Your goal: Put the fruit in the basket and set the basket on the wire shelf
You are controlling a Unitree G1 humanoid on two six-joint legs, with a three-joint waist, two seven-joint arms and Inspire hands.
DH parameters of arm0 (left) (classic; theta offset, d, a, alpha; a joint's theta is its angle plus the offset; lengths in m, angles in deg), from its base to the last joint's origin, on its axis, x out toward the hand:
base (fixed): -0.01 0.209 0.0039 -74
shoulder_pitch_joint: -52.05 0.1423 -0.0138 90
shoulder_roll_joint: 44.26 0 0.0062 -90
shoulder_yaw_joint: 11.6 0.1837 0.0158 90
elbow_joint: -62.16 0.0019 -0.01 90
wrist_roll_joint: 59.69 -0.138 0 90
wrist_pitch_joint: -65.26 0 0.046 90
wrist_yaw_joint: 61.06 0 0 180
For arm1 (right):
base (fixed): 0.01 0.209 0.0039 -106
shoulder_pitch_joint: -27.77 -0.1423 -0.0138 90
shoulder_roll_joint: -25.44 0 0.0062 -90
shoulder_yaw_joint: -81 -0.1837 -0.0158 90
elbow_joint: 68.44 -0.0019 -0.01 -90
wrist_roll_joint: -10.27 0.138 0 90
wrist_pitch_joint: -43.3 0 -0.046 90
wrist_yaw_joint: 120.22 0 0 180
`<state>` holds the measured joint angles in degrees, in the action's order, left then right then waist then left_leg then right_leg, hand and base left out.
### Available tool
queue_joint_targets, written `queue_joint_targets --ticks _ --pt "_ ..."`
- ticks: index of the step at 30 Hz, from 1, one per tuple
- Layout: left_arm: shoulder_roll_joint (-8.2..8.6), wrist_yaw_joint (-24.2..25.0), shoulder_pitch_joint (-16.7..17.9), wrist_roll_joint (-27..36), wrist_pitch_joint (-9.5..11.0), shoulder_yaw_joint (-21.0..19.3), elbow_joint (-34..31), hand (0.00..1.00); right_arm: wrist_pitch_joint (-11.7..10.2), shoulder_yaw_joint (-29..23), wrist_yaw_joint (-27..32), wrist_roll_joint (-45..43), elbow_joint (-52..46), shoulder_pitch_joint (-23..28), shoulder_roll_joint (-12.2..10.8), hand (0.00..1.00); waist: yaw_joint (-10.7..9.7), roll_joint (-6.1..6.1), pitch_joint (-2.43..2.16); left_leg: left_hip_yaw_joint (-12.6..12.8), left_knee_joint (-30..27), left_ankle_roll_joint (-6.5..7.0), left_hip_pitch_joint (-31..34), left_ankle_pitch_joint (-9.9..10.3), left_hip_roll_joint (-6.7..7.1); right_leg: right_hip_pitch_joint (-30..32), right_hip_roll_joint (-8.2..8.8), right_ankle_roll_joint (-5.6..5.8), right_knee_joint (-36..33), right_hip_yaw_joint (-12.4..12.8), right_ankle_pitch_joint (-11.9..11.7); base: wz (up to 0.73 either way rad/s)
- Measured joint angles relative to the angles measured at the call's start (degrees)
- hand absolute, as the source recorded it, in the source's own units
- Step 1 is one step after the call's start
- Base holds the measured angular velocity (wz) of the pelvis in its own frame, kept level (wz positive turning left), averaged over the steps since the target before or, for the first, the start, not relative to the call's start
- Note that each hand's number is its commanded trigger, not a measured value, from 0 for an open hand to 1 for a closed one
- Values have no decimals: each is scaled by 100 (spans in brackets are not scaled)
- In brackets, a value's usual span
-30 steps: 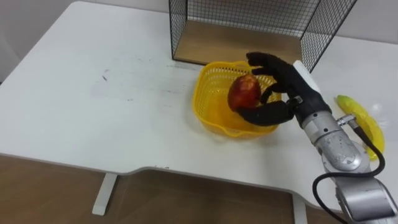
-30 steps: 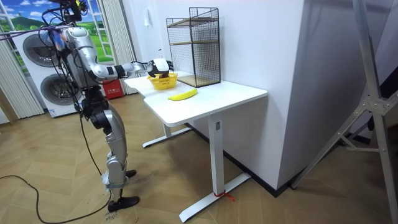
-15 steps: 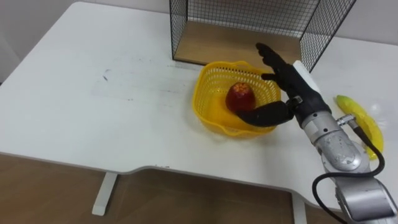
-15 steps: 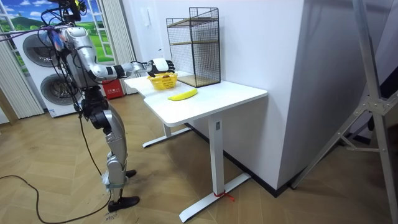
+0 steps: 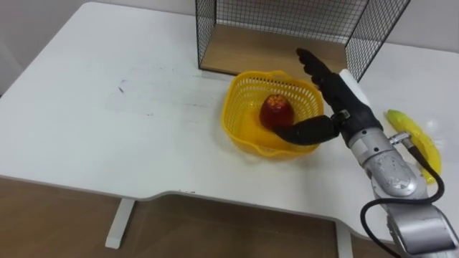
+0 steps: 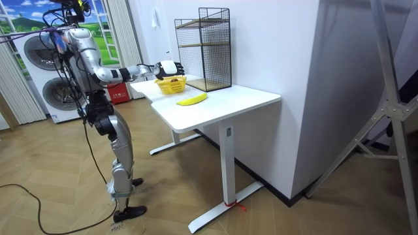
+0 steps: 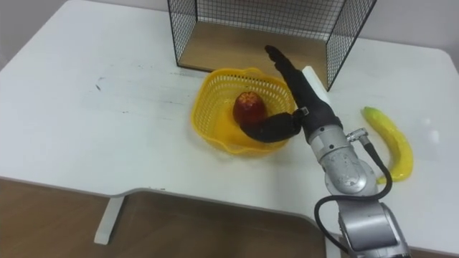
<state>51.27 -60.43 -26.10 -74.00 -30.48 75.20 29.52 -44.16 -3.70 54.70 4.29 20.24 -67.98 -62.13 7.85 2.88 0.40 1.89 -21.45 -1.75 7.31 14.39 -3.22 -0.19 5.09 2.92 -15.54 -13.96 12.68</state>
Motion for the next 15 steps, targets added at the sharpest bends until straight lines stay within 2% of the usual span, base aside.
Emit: queue_joint_targets --ticks 4,8,15 --pt "-10 17 -3 1 105 -11 35 0 -8 -250 262 4 -111 0 -3 0 -61 -1 -2 3 -2 1 -5 -1 -1 -20 1 0 13 -16 0 0" --pt "-7 31 129 -3 111 -21 32 0 -49 -481 522 148 -221 3 6 0 -151 -29 9 19 47 1 -75 -1 0 -103 -3 4 78 -32 -4 0" --pt "-9 -54 322 -26 118 -139 80 0 -205 -869 999 580 -226 4 39 0 -317 -42 1 44 180 -12 -193 -25 -1 -144 -3 5 81 -44 -4 -1"
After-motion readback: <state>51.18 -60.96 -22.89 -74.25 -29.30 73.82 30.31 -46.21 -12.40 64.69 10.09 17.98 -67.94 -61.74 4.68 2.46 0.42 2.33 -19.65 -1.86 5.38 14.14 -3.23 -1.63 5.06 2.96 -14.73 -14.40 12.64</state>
